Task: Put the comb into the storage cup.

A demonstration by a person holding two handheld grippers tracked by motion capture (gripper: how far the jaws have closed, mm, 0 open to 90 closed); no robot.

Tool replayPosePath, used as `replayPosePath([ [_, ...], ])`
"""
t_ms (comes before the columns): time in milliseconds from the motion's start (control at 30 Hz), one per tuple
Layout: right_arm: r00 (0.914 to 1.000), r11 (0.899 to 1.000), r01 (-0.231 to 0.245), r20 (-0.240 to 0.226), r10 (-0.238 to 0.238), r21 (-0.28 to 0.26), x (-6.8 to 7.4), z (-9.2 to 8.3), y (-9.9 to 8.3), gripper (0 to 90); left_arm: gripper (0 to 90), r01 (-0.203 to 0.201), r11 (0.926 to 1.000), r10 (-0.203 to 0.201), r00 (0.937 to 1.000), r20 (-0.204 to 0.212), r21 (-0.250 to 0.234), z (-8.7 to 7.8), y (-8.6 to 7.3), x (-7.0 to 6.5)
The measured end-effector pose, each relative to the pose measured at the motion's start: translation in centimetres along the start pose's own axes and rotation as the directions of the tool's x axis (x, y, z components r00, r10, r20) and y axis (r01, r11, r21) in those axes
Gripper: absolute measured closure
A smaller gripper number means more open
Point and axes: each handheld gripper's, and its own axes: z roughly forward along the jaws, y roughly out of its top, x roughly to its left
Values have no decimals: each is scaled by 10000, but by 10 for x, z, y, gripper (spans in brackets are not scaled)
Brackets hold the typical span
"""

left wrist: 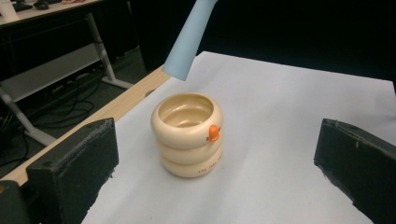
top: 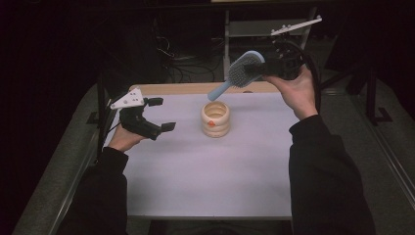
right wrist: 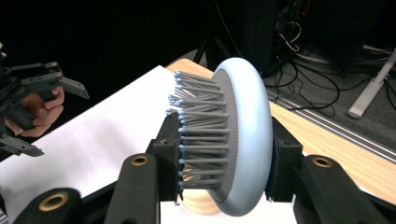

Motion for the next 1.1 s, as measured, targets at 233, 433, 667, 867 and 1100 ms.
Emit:
replayPosePath([
  [233,10000,9998,-56,-17,56,206,-4,13,-4,559,0,167,9998,-168,9998,-106,-93,-6,-13,1],
  [433,10000,9994,-17,-28,18,342,-3,21,-6,558,0,340,9981,-348,9993,-141,-514,-17,-24,2],
  [667,9999,9984,-55,110,48,571,-7,30,-12,558,0,489,9966,-513,9981,-342,-668,-27,-37,2],
  [867,9997,9969,-142,217,126,768,-11,37,-15,558,0,711,9951,-742,9963,-437,-686,-34,-51,3],
  [1100,9997,9959,-158,214,139,885,-12,43,-17,558,0,932,9930,-979,9931,-649,-725,-42,-65,4],
])
